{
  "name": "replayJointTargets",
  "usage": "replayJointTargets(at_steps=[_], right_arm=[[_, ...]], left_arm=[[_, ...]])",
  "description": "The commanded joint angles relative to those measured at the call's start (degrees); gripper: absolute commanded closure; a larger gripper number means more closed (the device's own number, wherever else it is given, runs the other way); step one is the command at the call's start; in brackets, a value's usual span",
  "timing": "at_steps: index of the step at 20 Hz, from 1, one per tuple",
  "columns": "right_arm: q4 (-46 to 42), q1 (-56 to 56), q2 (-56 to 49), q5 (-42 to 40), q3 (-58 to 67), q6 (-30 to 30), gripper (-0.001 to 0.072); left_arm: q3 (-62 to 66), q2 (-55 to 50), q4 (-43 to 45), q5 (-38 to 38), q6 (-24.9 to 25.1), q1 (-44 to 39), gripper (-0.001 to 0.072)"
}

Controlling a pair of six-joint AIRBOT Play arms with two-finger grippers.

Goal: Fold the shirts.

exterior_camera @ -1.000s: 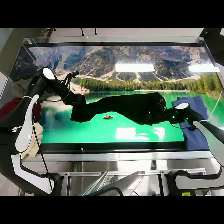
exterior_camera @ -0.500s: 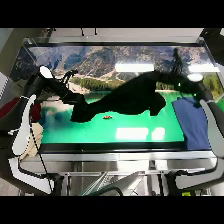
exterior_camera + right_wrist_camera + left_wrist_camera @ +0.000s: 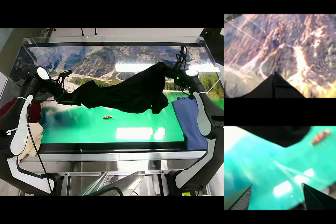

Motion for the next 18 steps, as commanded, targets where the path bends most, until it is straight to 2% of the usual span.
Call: replayJointTargets(at_steps=[1, 3, 5, 10, 11, 12, 13, 14, 18], right_arm=[[0.0, -0.2, -0.7, 2.5, 0.5, -1.8, 0.0691], [0.0, -0.1, -0.7, 3.3, 0.5, -2.1, 0.0691], [0.0, -0.1, -0.7, 4.2, 0.5, -2.1, 0.0691], [0.0, -0.1, -0.7, 5.1, 0.5, -2.8, 0.0691], [0.0, -0.1, -0.7, 5.1, 0.5, -3.0, 0.0691], [0.0, -0.2, -0.7, 5.1, 0.5, -3.0, 0.0691], [0.0, -0.2, -0.7, 5.1, 0.5, -3.0, 0.0691], [0.0, -0.2, -0.7, 5.7, 0.5, -2.9, 0.0691], [0.0, -1.2, 3.8, 10.3, 0.5, -3.0, 0.0692]], left_arm=[[-2.5, -1.9, -6.0, 11.3, -1.7, 0.4, 0.0014], [-2.6, -5.3, -12.2, 15.7, -1.6, -1.2, 0.0014], [-1.1, -9.2, -16.7, 16.5, -1.6, -3.0, 0.0014], [2.3, -14.3, -15.8, 14.1, -2.2, -6.1, 0.0020], [2.3, -14.3, -15.8, 14.4, -2.4, -6.1, 0.0152], [2.3, -14.3, -15.7, 14.9, -2.2, -6.1, 0.0347], [2.3, -14.3, -15.8, 15.2, -2.1, -5.8, 0.0607], [2.3, -14.2, -16.0, 15.3, -2.2, -5.6, 0.0695], [2.3, -5.9, -16.2, 16.0, -1.0, -4.5, 0.0697]])
